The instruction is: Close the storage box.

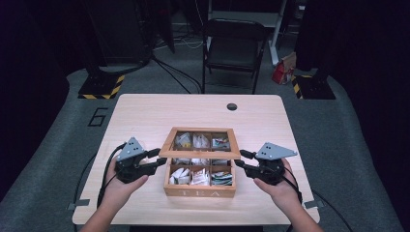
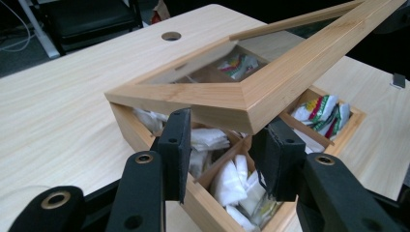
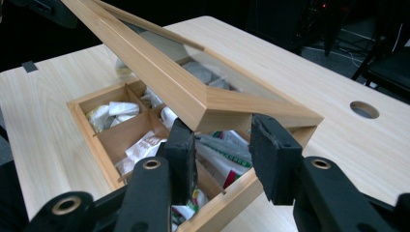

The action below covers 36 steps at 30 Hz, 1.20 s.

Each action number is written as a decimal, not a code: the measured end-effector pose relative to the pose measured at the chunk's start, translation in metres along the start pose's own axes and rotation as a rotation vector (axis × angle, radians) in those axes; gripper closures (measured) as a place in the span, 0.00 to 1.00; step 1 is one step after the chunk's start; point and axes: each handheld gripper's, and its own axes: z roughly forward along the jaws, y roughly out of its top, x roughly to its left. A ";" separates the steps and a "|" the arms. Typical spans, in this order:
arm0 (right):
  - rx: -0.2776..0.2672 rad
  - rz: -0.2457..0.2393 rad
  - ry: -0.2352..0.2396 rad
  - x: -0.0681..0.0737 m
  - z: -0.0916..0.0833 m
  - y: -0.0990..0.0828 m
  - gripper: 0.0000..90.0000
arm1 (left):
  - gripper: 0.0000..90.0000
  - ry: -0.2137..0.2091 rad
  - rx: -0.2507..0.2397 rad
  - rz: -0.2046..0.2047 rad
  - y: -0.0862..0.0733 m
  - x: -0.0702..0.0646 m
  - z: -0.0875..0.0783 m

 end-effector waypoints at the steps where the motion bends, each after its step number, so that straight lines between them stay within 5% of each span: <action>1: -0.005 0.008 -0.002 0.001 0.001 -0.002 0.68 | 0.66 0.000 0.000 0.006 -0.002 -0.001 0.001; 22: -0.004 0.047 0.013 0.012 0.005 -0.030 0.64 | 0.67 0.011 0.005 0.029 -0.028 -0.012 0.003; 36: 0.013 0.064 0.021 0.021 0.008 -0.048 0.61 | 0.67 -0.001 0.038 0.005 -0.048 -0.016 0.008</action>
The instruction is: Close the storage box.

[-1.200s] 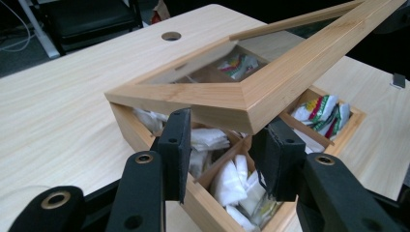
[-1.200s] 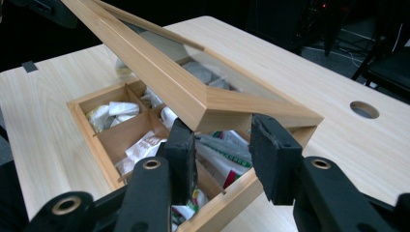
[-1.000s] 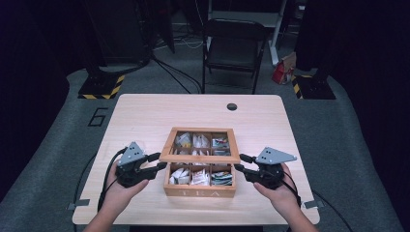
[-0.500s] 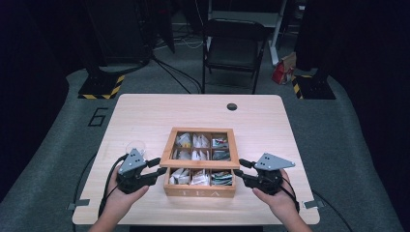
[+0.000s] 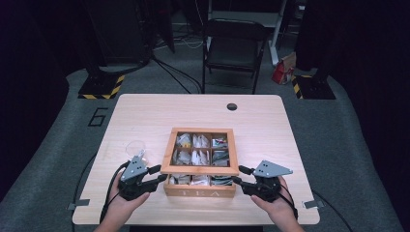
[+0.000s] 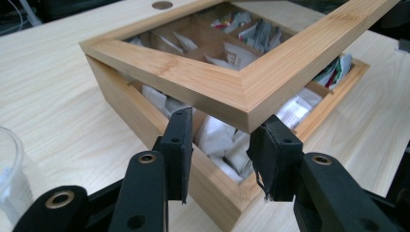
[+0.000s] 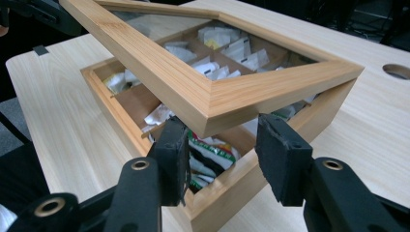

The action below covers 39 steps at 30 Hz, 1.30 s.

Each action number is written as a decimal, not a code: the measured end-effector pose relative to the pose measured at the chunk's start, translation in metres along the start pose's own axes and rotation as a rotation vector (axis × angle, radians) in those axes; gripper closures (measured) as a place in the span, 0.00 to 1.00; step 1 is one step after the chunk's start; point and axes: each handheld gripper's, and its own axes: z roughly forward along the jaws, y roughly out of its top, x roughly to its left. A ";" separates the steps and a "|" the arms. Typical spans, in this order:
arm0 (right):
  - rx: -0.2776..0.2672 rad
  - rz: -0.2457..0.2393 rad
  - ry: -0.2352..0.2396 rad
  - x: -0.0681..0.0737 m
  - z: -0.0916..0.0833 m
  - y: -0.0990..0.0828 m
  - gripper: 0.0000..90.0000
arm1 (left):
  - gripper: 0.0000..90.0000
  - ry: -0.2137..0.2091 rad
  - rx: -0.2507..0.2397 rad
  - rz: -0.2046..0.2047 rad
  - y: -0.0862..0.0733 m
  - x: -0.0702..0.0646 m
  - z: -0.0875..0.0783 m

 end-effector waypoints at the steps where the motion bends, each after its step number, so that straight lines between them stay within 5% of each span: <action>1: 0.006 0.004 0.000 0.000 0.001 -0.002 0.61 | 0.67 -0.005 0.007 0.003 -0.001 0.000 0.000; 23: 0.064 0.032 0.029 0.005 0.004 -0.018 0.61 | 0.68 -0.022 0.056 0.001 -0.015 -0.007 0.005; 39: 0.052 0.045 0.049 0.006 -0.001 -0.020 0.59 | 0.68 -0.030 0.092 0.003 -0.020 -0.008 0.008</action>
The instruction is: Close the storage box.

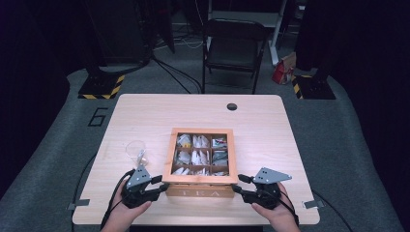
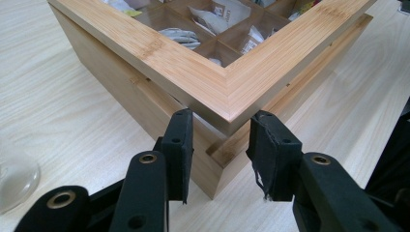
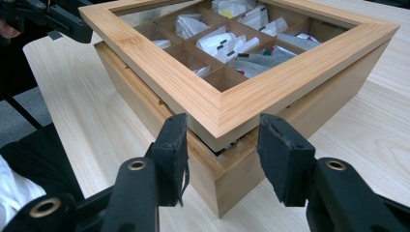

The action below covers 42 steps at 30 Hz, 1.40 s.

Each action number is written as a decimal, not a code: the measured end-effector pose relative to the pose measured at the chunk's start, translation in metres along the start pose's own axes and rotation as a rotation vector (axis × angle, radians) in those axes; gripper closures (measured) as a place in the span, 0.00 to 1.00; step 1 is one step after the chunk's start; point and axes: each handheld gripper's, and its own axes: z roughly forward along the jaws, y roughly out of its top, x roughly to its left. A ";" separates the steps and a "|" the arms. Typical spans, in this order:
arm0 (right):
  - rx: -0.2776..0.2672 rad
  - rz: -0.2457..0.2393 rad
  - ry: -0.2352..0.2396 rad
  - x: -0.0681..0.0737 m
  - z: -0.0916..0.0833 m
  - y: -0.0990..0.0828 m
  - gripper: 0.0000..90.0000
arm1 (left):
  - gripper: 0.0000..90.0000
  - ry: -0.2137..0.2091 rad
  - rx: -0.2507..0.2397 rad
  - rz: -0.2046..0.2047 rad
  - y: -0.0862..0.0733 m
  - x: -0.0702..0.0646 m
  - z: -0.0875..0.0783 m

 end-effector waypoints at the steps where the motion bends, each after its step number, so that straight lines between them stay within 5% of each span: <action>1: 0.002 0.001 -0.003 0.000 0.000 0.000 0.59 | 0.68 0.001 0.001 -0.001 0.000 0.000 0.000; 8: -0.014 0.009 0.002 -0.002 -0.001 0.002 0.59 | 0.68 0.004 -0.001 -0.003 0.000 0.000 0.000; 15: -0.017 0.015 -0.007 -0.005 -0.002 0.003 0.59 | 0.68 -0.006 0.053 0.012 -0.005 0.000 0.002; 21: -0.037 0.031 -0.014 -0.008 -0.006 0.006 0.58 | 0.68 -0.014 -0.017 -0.044 -0.003 0.007 -0.010; 32: -0.036 0.049 -0.032 -0.015 -0.004 0.003 0.56 | 0.62 -0.006 -0.033 -0.070 -0.003 0.015 -0.013; 42: -0.045 0.091 -0.102 -0.029 -0.008 -0.002 0.50 | 0.52 0.046 -0.063 -0.100 -0.004 0.028 -0.018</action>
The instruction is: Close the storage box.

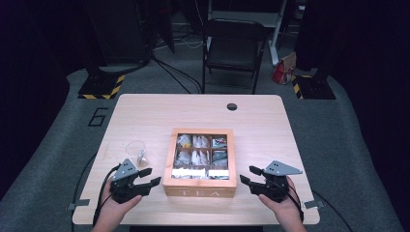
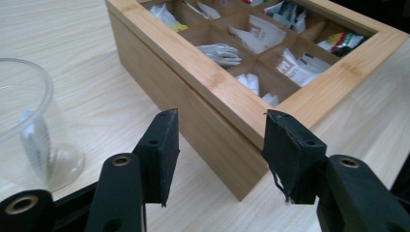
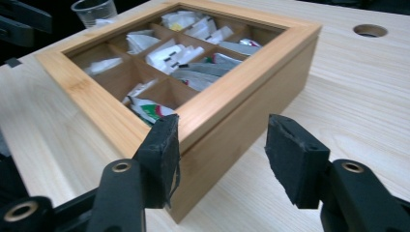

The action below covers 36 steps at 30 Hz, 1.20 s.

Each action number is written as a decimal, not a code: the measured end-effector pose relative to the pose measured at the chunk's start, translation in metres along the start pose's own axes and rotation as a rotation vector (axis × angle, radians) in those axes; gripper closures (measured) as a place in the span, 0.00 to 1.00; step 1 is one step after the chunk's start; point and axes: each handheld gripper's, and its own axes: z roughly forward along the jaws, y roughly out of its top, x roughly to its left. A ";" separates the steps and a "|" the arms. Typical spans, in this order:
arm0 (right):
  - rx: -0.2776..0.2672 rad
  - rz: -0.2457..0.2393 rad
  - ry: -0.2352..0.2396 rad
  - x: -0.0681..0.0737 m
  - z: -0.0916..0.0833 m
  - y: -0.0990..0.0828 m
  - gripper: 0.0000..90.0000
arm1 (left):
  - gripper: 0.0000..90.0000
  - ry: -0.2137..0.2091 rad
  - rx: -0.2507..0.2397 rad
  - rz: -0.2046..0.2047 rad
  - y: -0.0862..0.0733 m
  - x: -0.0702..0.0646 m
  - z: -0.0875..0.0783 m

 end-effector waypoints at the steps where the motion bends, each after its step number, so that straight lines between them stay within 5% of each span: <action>1: 0.005 0.003 -0.013 -0.001 0.000 -0.001 0.49 | 0.51 0.012 -0.003 0.005 0.000 0.001 0.000; 21: 0.049 0.007 -0.118 -0.015 0.007 -0.015 0.43 | 0.48 0.041 -0.001 -0.054 -0.010 0.017 0.003; 36: 0.073 0.042 -0.121 -0.026 0.013 -0.027 0.43 | 0.48 0.031 0.033 -0.009 -0.014 0.014 0.012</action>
